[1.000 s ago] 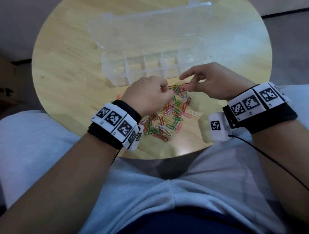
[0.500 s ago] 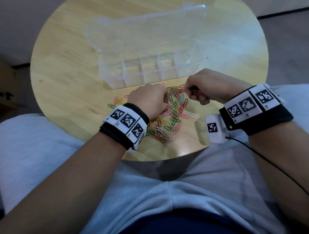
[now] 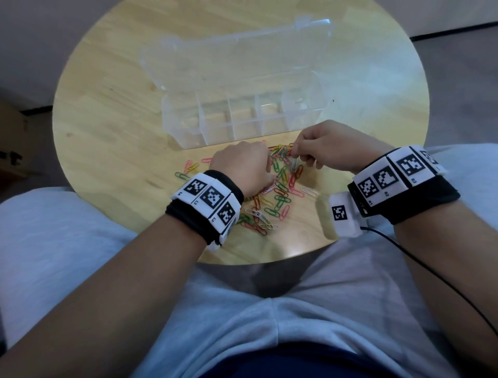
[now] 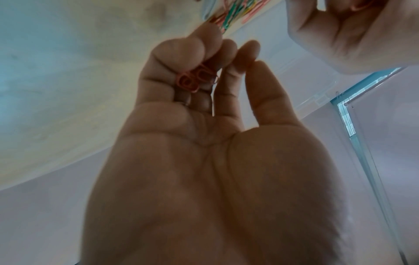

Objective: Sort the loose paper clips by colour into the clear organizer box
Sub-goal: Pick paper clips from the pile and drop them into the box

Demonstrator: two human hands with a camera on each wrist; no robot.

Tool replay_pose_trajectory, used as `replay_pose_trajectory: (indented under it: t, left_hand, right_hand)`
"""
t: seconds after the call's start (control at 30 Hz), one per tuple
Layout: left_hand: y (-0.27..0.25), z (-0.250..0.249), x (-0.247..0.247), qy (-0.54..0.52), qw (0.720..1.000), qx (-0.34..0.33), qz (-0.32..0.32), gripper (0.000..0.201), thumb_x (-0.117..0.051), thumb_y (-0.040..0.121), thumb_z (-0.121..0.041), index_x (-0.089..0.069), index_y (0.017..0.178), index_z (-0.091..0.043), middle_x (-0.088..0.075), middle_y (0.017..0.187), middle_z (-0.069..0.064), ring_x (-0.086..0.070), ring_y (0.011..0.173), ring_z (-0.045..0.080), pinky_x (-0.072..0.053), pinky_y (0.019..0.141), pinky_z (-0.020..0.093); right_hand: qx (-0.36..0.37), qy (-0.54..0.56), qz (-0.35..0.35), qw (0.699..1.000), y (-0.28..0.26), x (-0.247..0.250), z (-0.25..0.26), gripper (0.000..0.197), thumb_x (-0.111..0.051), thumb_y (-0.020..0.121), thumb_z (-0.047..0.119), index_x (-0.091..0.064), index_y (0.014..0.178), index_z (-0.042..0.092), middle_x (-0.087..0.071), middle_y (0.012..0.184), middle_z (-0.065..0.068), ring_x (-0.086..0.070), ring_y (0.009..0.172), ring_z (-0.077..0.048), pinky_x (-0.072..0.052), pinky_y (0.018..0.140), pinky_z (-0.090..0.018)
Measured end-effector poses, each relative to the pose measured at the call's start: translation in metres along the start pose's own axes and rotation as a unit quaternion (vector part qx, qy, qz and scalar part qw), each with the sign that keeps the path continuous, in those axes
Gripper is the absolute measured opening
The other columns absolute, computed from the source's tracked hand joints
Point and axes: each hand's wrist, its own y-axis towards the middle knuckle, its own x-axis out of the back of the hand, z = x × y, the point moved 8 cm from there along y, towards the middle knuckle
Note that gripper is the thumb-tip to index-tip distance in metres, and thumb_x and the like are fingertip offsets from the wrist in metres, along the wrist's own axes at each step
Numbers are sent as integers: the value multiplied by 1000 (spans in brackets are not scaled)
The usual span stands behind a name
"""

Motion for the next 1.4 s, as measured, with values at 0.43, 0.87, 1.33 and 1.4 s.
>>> replay_pose_trajectory:
  t: [0.43, 0.87, 1.33, 1.4]
  left_hand:
    - [-3, 26, 13, -120, 992, 48, 0, 6, -68, 73, -29, -68, 70, -24, -67, 71, -10, -63, 72, 12, -46, 62, 27]
    - [-5, -4, -3, 2, 999, -9, 31, 16, -64, 80, -38, -65, 82, -23, -64, 81, -4, -61, 77, 24, -49, 67, 34]
    - [-7, 37, 45, -418, 908, 6, -11, 30, -34, 93, -12, -32, 63, -16, -27, 57, 4, -19, 41, 13, -14, 44, 25]
    - [-8, 44, 44, -491, 871, 30, 9, 29, -35, 89, -13, -31, 61, -16, -26, 51, 3, -14, 43, 16, -13, 45, 26]
  right_hand:
    - [14, -23, 26, 999, 2, -7, 1, 24, -51, 90, 8, -71, 81, 17, -62, 68, -4, -54, 62, -16, -48, 66, -30]
    - [11, -19, 33, 999, 2, -11, 3, 22, -53, 90, 8, -70, 80, 18, -60, 61, -1, -52, 61, -18, -45, 64, -30]
    - [57, 68, 83, 993, -5, -6, 35, 19, -50, 88, 0, -58, 91, 17, -55, 59, 2, -37, 65, -24, -29, 56, -36]
    - [73, 69, 105, 989, -7, -7, 52, 21, -51, 83, -1, -56, 94, 17, -54, 74, -12, -42, 68, -24, -33, 57, -36]
